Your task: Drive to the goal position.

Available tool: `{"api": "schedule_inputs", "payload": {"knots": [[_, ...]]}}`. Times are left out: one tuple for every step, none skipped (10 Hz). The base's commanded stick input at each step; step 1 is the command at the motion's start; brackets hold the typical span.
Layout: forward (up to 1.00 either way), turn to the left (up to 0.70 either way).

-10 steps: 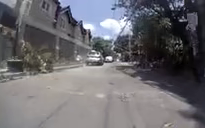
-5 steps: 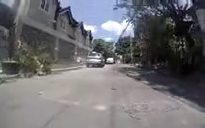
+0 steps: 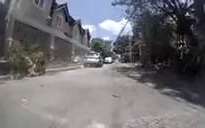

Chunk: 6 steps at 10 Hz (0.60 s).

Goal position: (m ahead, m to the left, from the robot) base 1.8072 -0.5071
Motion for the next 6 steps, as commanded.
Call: {"api": "schedule_inputs", "payload": {"knots": [[0.85, -0.01], [0.85, 0.00], [0.85, 0.00], [0.85, 0.00], [0.85, 0.00], [0.85, 0.00]]}}
